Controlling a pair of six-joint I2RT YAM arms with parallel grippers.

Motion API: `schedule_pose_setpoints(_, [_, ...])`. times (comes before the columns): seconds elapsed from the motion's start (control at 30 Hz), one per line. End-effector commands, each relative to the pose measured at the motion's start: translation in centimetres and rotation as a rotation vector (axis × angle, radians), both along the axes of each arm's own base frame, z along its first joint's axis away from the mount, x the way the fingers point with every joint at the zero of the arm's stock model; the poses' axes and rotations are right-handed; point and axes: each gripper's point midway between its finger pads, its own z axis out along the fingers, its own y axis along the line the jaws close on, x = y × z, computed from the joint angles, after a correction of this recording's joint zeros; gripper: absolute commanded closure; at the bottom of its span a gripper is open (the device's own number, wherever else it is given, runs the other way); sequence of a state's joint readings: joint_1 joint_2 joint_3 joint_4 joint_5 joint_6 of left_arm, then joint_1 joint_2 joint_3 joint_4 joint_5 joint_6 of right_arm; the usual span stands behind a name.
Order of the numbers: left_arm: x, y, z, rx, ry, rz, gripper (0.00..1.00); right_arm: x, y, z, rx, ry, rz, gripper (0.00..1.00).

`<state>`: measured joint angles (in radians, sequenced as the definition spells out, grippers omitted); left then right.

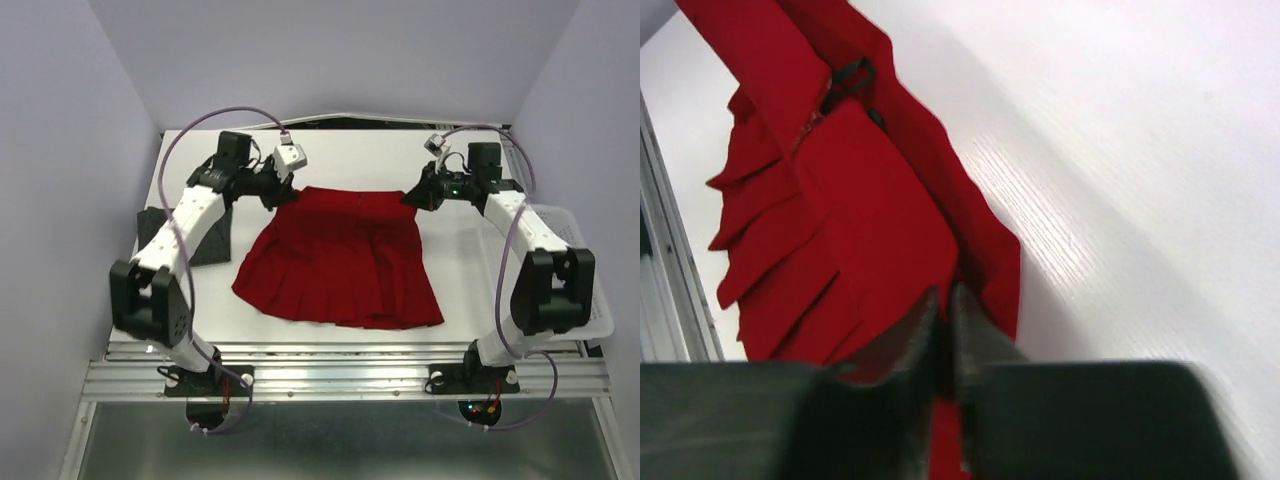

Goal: Fold and stack the skirts
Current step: Flatten the skirt out

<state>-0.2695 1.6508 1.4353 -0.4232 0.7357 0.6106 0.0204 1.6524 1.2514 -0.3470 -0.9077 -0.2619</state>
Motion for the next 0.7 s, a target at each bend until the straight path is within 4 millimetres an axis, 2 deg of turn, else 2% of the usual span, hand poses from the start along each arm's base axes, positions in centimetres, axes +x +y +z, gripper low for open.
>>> schedule_pose_setpoints(0.0, [-7.2, 4.1, -4.2, 0.224, -0.126, -0.240, 1.00, -5.2, -1.7, -1.2, -0.184, -0.223, 0.192, 0.72])
schedule_pose_setpoints(0.03, [-8.1, 4.3, -3.8, 0.249, -0.163, -0.289, 1.00, -6.7, -1.9, -1.9, -0.215, -0.222, 0.233, 0.69])
schedule_pose_setpoints(0.07, [-10.2, 5.1, -5.3, 0.303, -0.211, -0.392, 0.85, -7.9, -2.4, -2.7, -0.257, -0.208, 0.256, 0.62])
schedule_pose_setpoints(0.1, [-11.7, 5.6, -6.3, 0.330, -0.214, -0.449, 0.74, -10.3, -3.0, -4.6, -0.293, -0.151, 0.288, 0.54])
schedule_pose_setpoints(0.13, [-14.2, 6.6, -8.6, 0.365, -0.171, -0.507, 0.67, -11.0, -3.5, -4.5, -0.327, -0.158, 0.275, 0.52])
schedule_pose_setpoints(0.17, [-14.9, 7.0, -8.3, 0.397, -0.254, -0.550, 0.58, -11.3, -4.5, -5.3, -0.389, -0.142, 0.250, 0.51])
schedule_pose_setpoints(0.2, [-16.0, 7.7, -8.9, 0.420, -0.284, -0.550, 0.55, -12.1, -5.1, -5.7, -0.427, -0.128, 0.228, 0.51])
schedule_pose_setpoints(0.23, [-16.1, 7.9, -9.0, 0.434, -0.312, -0.552, 0.52, -12.3, -5.1, -5.9, -0.425, -0.115, 0.227, 0.51])
schedule_pose_setpoints(0.3, [-16.6, 8.1, -9.2, 0.432, -0.324, -0.533, 0.49, -12.3, -5.1, -5.1, -0.415, -0.112, 0.185, 0.45])
schedule_pose_setpoints(0.43, [-17.1, 7.8, -8.7, 0.409, -0.332, -0.532, 0.46, -9.3, -3.9, -3.1, -0.306, -0.082, 0.118, 0.36])
schedule_pose_setpoints(0.47, [-16.9, 7.7, -8.5, 0.407, -0.330, -0.530, 0.46, -7.5, -3.2, -2.4, -0.262, -0.074, 0.127, 0.31])
schedule_pose_setpoints(0.57, [-15.5, 7.3, -7.5, 0.370, -0.296, -0.435, 0.47, -5.3, -1.7, -0.9, -0.159, 0.007, 0.121, 0.31])
schedule_pose_setpoints(0.6, [-15.1, 7.2, -7.2, 0.362, -0.291, -0.415, 0.46, -3.4, -1.2, -0.1, -0.139, 0.015, 0.104, 0.30])
schedule_pose_setpoints(0.67, [-14.0, 6.9, -5.9, 0.317, -0.262, -0.322, 0.44, -2.9, 0.3, 1.0, -0.116, -0.004, 0.143, 0.32])
